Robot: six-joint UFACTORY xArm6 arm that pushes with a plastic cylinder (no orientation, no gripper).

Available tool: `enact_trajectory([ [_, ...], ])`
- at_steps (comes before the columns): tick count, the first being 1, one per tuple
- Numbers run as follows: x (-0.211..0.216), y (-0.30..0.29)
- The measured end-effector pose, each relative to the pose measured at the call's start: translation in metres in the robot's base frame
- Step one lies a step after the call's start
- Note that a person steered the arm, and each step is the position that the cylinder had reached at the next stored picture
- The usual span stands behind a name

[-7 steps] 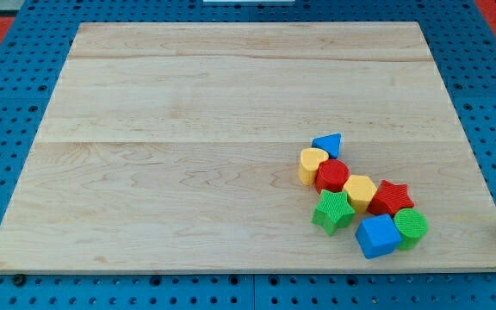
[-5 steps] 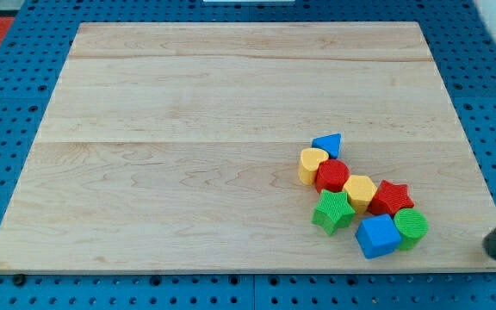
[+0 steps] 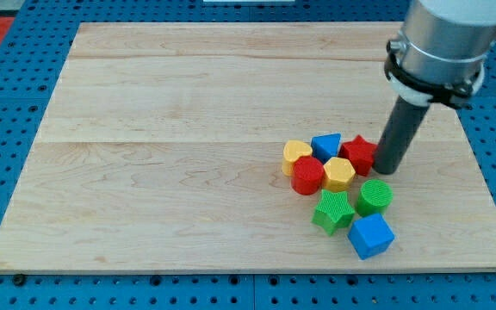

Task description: Push the red star into the red circle

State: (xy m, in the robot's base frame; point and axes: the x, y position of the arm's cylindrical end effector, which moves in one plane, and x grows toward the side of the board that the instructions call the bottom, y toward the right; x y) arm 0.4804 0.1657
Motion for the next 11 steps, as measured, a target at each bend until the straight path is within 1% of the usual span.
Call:
enact_trajectory([
  [2, -0.042, 0.023],
  [3, -0.046, 0.023],
  [4, -0.046, 0.026],
  [6, -0.018, 0.03],
  [7, -0.018, 0.023],
  [8, -0.019, -0.002],
  [9, -0.041, -0.008],
  [11, -0.014, -0.043],
])
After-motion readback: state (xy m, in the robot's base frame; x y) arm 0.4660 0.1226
